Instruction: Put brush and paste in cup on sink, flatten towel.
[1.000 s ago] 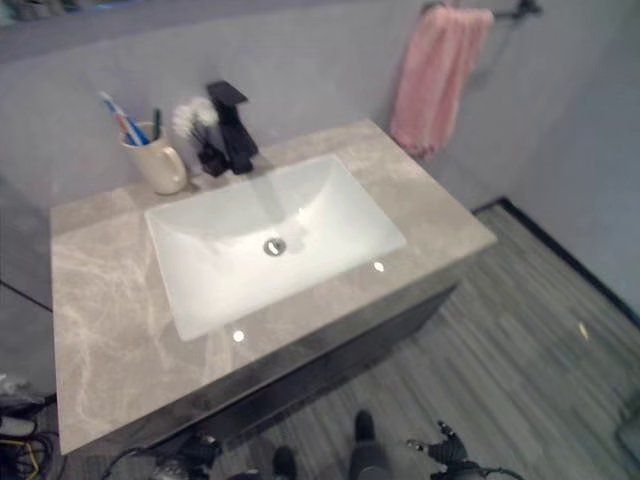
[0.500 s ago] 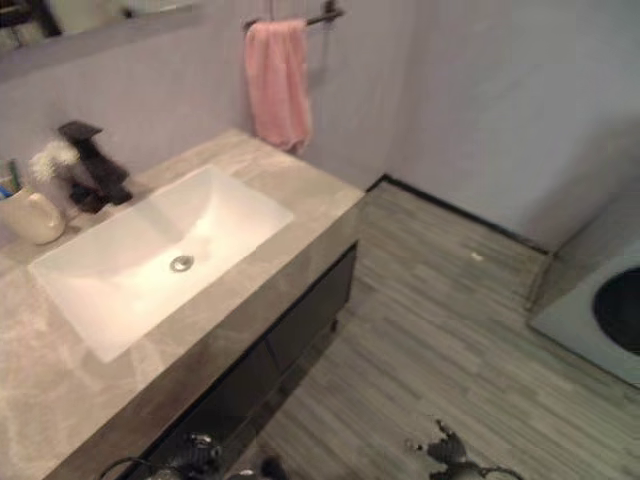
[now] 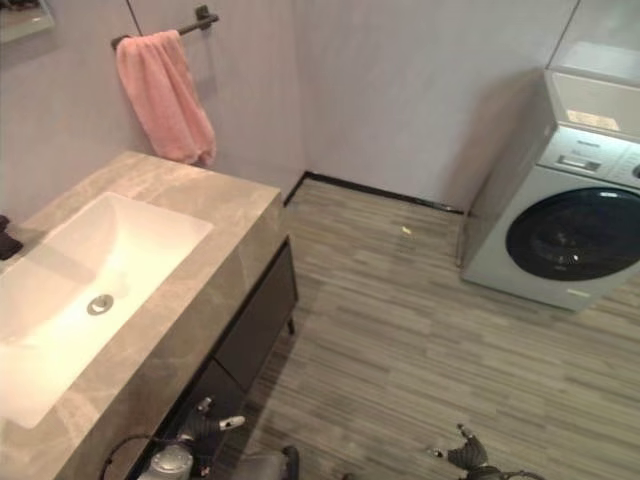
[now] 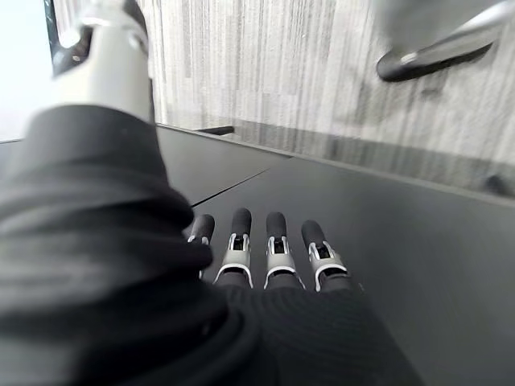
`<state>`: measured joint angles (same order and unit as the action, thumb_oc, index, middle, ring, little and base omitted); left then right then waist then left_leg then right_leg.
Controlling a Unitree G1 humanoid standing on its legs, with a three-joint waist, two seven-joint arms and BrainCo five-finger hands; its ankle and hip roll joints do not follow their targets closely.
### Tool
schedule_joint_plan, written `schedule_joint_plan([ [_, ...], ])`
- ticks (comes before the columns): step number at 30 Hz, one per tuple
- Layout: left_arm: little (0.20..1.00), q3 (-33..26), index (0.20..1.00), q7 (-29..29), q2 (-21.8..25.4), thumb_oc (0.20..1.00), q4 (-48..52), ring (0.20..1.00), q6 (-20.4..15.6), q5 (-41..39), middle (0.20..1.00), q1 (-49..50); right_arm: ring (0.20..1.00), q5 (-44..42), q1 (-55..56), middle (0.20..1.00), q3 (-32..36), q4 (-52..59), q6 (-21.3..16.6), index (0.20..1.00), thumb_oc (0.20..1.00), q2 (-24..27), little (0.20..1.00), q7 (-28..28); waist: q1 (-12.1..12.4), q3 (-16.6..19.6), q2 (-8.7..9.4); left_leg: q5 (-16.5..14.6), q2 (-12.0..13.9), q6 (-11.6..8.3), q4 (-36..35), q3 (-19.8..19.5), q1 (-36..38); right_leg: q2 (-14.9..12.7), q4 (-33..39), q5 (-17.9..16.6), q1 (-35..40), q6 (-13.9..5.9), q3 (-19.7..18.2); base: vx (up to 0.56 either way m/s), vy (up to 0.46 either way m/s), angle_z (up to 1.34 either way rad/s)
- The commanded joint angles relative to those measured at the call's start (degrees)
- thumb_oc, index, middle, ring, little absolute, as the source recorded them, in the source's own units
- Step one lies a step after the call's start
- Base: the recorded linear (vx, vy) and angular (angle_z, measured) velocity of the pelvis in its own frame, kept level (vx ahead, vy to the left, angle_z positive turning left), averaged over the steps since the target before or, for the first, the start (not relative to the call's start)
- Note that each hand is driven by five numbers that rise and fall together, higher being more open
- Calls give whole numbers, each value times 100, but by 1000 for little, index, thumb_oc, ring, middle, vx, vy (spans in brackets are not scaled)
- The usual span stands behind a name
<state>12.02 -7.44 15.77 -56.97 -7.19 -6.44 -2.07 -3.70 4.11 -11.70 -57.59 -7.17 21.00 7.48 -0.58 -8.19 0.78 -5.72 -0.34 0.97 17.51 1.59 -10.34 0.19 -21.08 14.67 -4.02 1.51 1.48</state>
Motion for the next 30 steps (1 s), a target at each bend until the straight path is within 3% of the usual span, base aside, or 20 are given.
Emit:
schedule_joint_plan([
  [1, 1000, -106, 1000, -9, 31, 1000, 74, 1000, -192, -130, 1000, -63, 1000, -108, -177, 1000, 106, -144, -177, 1000, 1000, 117, 1000, 87, 88, 89, -81, -402, -120, 150, 705, 171, -99, -202, 75, -281, 192, -472, 352, 61, 141, -35],
  [6, 1000, -184, 1000, 189, 83, 1000, 311, 1000, -328, -287, 1000, 281, 1000, -44, -208, 1000, 46, -91, -190, 1000, 1000, 67, 1000, -74, 215, 222, -137, -264, -188, 168, 138, 472, 300, -332, 633, -618, 351, -720, 87, 60, 171, -39],
  [16, 1000, -139, 1000, 322, 47, 1000, 168, 1000, -414, -188, 1000, 444, 1000, 66, -190, 1000, 16, 110, -241, 1000, 1000, 69, 1000, -155, 228, 282, -188, -174, -267, 235, -316, 660, 536, -472, 886, -933, 273, -948, -244, 10, 87, -21],
  [20, 1000, -86, 1000, 333, 124, 1000, 304, 1000, -381, -200, 1000, 395, 1000, 94, -170, 1000, -53, 197, -270, 1000, 1000, 48, 1000, -175, 217, 254, -165, -59, -225, 231, -244, 645, 446, -200, 348, -852, 44, -857, 110, -42, 9, -6],
  [21, 1000, -105, 1000, 324, 156, 1000, 347, 1000, -362, -209, 1000, 381, 1000, 123, -176, 1000, -77, 193, -264, 1000, 1000, 42, 1000, -170, 291, 226, -111, -80, -196, 223, -170, 730, 400, -253, 197, -790, -21, -817, 671, -38, -65, -17],
  [22, 1000, -130, 1000, 331, 210, 1000, 349, 1000, -345, -125, 1000, 354, 1000, 227, -147, 1000, -115, 291, -255, 1000, 1000, 75, 1000, -188, 349, 203, 5, -99, -194, 208, -177, 806, 439, -338, 345, -708, -1, -647, 1111, -14, -109, -39],
  [26, 1000, -40, 1000, 354, 206, 1000, 311, 1000, -333, -121, 1000, 253, 1000, 252, -70, 1000, -117, 355, -241, 1000, 1000, 109, 1000, -222, 302, 111, 67, -176, -157, 151, 328, 802, 366, -212, 218, -759, -10, -747, 924, 13, -91, -40],
  [28, 1000, 35, 1000, 381, 227, 1000, 415, 1000, -312, -134, 1000, 175, 1000, 185, -112, 1000, -77, 381, -242, 1000, 1000, 270, 1000, -204, 309, -66, 94, -325, 130, 21, 1253, 833, 30, -149, -104, -511, -56, -562, 979, -56, -174, -2],
  [30, 1000, 193, 1000, 375, 239, 1000, 527, 1000, -306, -75, 1000, 72, 1000, 92, -158, 1000, 36, 376, -241, 1000, 1000, 407, 1000, -150, 285, -232, 42, -391, 242, -21, 1868, 728, -230, -169, -533, -285, -158, -447, 1092, -88, -85, -14],
])
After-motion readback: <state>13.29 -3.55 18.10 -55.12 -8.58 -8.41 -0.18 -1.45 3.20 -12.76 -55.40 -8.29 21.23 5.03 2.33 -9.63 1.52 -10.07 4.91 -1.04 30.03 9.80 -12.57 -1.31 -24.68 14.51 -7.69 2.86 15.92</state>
